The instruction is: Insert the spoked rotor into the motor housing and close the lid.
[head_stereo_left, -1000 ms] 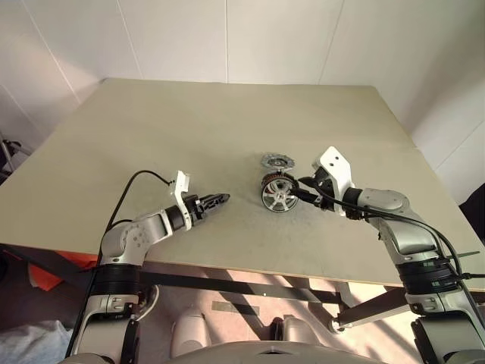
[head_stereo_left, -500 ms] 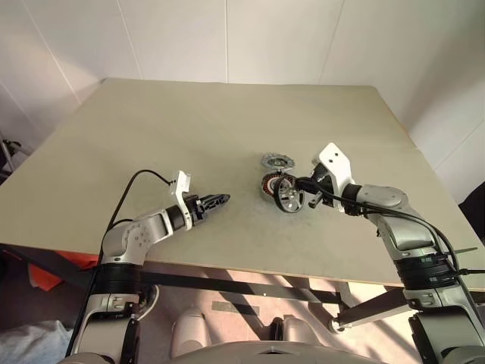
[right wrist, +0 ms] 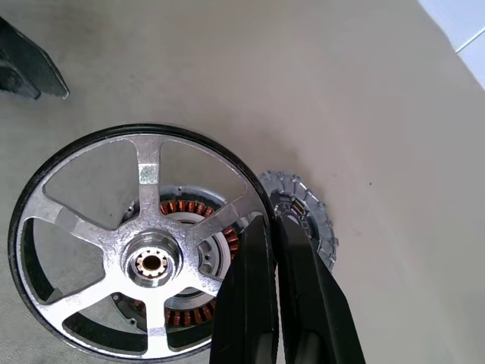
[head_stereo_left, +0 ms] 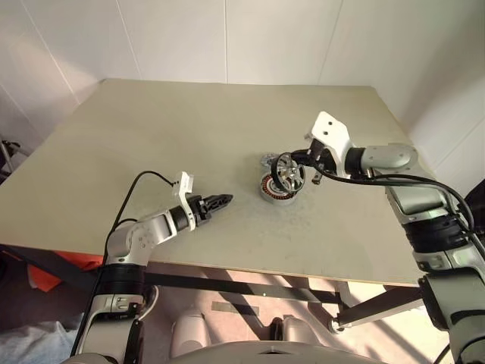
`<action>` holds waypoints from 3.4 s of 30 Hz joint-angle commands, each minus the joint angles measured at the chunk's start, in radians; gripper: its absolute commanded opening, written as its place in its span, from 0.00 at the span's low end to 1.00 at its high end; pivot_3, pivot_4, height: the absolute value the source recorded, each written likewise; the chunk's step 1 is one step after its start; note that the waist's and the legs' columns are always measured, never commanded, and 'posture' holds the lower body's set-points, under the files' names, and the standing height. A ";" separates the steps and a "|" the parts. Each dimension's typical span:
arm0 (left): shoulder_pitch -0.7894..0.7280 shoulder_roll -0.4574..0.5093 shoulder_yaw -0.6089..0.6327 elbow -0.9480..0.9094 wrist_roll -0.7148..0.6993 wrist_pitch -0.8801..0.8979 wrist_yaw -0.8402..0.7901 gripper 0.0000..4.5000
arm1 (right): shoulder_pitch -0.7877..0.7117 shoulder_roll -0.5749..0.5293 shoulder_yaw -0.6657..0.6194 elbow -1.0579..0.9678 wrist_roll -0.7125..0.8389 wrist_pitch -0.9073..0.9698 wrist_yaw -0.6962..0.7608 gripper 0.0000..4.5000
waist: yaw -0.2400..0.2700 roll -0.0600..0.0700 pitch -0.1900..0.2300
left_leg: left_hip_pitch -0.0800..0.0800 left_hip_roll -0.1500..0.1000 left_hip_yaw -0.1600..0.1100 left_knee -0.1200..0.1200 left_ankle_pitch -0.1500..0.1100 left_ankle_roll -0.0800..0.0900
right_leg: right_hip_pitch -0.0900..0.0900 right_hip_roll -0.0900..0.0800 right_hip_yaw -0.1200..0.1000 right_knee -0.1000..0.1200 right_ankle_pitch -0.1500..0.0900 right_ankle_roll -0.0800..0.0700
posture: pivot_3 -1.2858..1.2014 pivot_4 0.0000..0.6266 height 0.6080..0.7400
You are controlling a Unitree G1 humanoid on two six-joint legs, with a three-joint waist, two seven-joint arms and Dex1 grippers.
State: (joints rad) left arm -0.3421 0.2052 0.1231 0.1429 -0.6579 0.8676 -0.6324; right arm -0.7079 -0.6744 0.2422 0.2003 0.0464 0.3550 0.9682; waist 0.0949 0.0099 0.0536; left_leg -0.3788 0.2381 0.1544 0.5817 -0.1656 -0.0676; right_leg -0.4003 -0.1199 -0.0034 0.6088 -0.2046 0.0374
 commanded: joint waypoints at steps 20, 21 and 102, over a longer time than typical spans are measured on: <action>0.074 -0.024 0.016 -0.098 -0.032 -0.007 0.052 0.50 | -0.272 0.127 0.076 0.591 -0.210 -0.369 0.046 0.01 | -0.001 0.000 0.000 | -0.003 0.000 0.000 0.002 -0.001 0.001 | -0.002 0.000 -0.001 0.000 0.000 -0.001 | 0.52 0.00 1.00; 0.072 -0.025 0.015 -0.096 -0.031 -0.008 0.053 0.50 | -0.275 0.127 0.075 0.598 -0.211 -0.373 0.048 0.01 | -0.001 0.000 0.000 | -0.003 0.000 0.000 0.002 -0.001 0.001 | -0.002 0.000 -0.001 0.000 0.000 -0.001 | 0.52 0.00 1.00; 0.021 0.027 -0.005 -0.029 0.012 -0.037 0.013 0.50 | 0.139 0.159 -0.133 -0.055 -0.013 -0.027 -0.154 0.00 | -0.001 -0.003 -0.005 | 0.008 0.000 0.000 -0.003 0.000 0.000 | 0.007 0.000 -0.001 -0.002 0.000 -0.001 | 0.52 0.00 1.00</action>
State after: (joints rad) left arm -0.3092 0.2304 0.1170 0.1239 -0.6430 0.8463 -0.6068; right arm -0.5218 -0.4914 0.1435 0.2397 0.0035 0.3377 0.7907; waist 0.0940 0.0066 0.0489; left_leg -0.3723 0.2386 0.1543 0.5787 -0.1652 -0.0680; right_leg -0.3943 -0.1193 -0.0040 0.6070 -0.2042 0.0367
